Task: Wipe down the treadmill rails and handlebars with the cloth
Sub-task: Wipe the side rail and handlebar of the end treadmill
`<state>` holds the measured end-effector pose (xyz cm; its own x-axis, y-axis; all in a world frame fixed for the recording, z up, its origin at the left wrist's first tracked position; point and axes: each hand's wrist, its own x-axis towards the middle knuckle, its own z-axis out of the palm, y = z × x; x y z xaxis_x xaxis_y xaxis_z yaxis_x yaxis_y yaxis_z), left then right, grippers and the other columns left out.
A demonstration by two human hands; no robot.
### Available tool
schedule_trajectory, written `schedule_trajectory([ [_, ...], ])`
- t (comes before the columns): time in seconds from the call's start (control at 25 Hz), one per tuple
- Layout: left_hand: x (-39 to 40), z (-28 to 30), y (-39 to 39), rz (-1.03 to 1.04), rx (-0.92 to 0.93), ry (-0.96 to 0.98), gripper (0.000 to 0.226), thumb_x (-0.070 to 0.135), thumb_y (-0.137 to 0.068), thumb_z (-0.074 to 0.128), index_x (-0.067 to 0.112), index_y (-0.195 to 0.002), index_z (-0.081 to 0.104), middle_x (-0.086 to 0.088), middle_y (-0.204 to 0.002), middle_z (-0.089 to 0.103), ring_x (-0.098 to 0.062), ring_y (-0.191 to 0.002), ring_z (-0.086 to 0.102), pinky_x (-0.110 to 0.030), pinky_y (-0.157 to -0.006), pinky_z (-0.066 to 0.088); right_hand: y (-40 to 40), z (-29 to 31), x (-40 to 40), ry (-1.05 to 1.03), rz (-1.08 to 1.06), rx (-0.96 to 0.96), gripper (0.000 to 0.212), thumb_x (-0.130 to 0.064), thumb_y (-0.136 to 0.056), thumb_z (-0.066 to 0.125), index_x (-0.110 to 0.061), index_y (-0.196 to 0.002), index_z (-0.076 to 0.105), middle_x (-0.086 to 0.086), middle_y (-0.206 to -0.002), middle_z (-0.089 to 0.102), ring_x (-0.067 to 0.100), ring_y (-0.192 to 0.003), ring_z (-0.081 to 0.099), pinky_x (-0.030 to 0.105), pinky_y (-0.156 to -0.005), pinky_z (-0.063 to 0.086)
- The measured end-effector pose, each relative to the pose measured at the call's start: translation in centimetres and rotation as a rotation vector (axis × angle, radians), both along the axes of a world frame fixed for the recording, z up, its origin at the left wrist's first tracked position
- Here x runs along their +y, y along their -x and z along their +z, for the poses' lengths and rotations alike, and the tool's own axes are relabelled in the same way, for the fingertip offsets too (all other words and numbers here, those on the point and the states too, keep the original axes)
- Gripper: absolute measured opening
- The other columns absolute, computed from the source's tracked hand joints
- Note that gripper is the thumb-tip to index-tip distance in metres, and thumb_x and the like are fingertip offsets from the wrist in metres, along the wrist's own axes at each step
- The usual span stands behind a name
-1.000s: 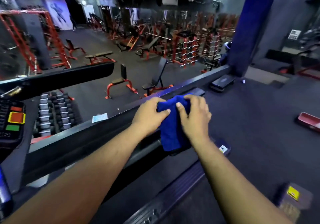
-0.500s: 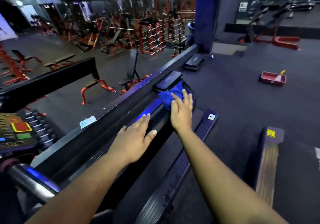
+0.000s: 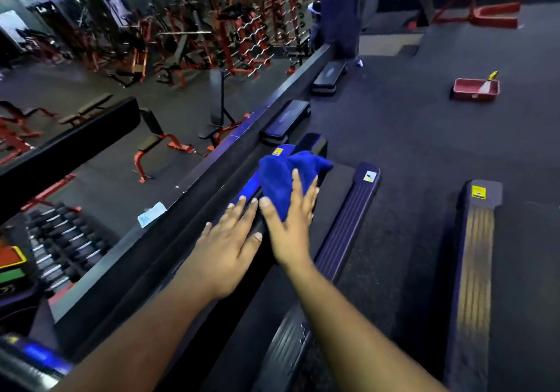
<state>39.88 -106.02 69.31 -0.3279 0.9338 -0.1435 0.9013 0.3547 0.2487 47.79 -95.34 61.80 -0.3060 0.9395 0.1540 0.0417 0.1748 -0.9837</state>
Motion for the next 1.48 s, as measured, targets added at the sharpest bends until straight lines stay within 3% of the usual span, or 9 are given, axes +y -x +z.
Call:
schedule_trajectory([
  [0.28,-0.2,-0.3,-0.2,0.001,0.017,-0.018,0.06,0.047,-0.104,0.026,0.036,-0.158,0.001,0.013,-0.165,-0.011,-0.006,-0.152,-0.009,-0.049,-0.124,0.005,-0.2,1.2,8.9,0.145,-0.12,0.108,0.062,-0.045,-0.098,0.044,-0.04,-0.155,0.019,0.002,-0.166,0.005,0.018,-0.153,0.005,0.042,-0.124,0.008],
  [0.44,-0.2,-0.2,-0.2,0.002,0.016,-0.016,0.061,0.046,-0.104,0.028,0.035,-0.158,0.0,0.013,-0.165,-0.012,-0.006,-0.152,-0.01,-0.05,-0.124,0.005,0.0,-0.1,-1.0,0.328,-0.108,0.18,0.065,-0.041,-0.102,0.043,-0.022,-0.157,0.014,0.005,-0.166,0.005,0.017,-0.153,0.004,0.028,-0.12,0.003],
  [0.52,-0.2,-0.1,-0.2,0.007,0.009,-0.025,0.061,0.044,-0.105,0.028,0.034,-0.158,0.0,0.014,-0.165,-0.012,-0.005,-0.152,-0.01,-0.049,-0.124,0.004,-0.5,-0.5,-4.1,0.217,-0.028,0.141,0.069,-0.044,-0.099,0.045,-0.027,-0.157,0.012,0.005,-0.167,0.001,0.015,-0.153,0.0,0.031,-0.123,0.003],
  [0.76,-0.5,0.1,-0.1,0.023,-0.044,-0.044,0.069,0.042,-0.103,0.03,0.033,-0.155,-0.016,0.014,-0.164,-0.016,-0.003,-0.151,-0.011,-0.051,-0.124,0.001,-0.1,4.1,10.5,0.015,-0.032,-0.298,0.057,-0.04,-0.094,0.053,-0.033,-0.149,0.038,0.003,-0.166,-0.008,0.031,-0.152,-0.004,0.039,-0.121,0.009],
  [1.04,-4.5,1.8,-0.9,0.028,-0.225,-0.442,0.077,0.051,-0.083,0.019,0.034,-0.155,-0.002,0.02,-0.161,-0.008,0.008,-0.148,-0.006,-0.048,-0.124,0.001,-2.7,-0.1,-10.1,-0.477,0.209,-0.224,0.054,-0.053,-0.091,0.041,-0.032,-0.141,0.047,0.0,-0.164,0.016,0.026,-0.153,-0.007,0.051,-0.118,0.009],
  [1.16,-8.8,1.6,-0.9,-0.004,-0.015,-0.215,0.082,0.064,-0.081,0.009,0.035,-0.155,-0.012,0.018,-0.162,-0.018,0.0,-0.15,-0.012,-0.048,-0.124,-0.004,-2.2,1.0,-3.5,-0.468,0.128,-0.336,0.055,-0.06,-0.095,0.036,-0.039,-0.145,0.042,-0.004,-0.166,0.01,0.023,-0.153,-0.008,0.064,-0.116,0.006],
  [1.24,-11.7,1.0,-0.6,-0.018,0.161,-0.029,0.085,0.069,-0.08,0.002,0.034,-0.154,-0.019,0.015,-0.161,-0.026,-0.002,-0.149,-0.018,-0.052,-0.123,-0.005,-1.2,2.7,1.7,-0.178,-0.015,-0.336,0.053,-0.056,-0.098,0.04,-0.038,-0.148,0.038,-0.005,-0.167,0.001,0.024,-0.153,-0.008,0.07,-0.115,0.004],
  [1.32,-13.3,0.6,-0.6,0.008,0.171,0.03,0.087,0.072,-0.078,-0.002,0.033,-0.153,-0.022,0.015,-0.159,-0.029,-0.003,-0.149,-0.02,-0.052,-0.123,-0.007,-0.2,3.0,1.2,0.023,-0.093,-0.204,0.057,-0.05,-0.099,0.044,-0.033,-0.152,0.032,0.0,-0.167,-0.005,0.024,-0.153,-0.007,0.063,-0.118,0.007],
  [1.48,-12.9,0.5,-0.4,-0.016,0.075,-0.017,0.094,0.083,-0.075,0.001,0.034,-0.152,-0.024,0.017,-0.16,-0.026,-0.001,-0.149,-0.018,-0.048,-0.124,-0.004,-1.1,-1.1,-13.6,-0.152,0.044,0.015,0.068,-0.055,-0.093,0.037,-0.029,-0.155,0.023,0.003,-0.167,-0.006,0.014,-0.152,-0.012,0.036,-0.124,-0.003],
])
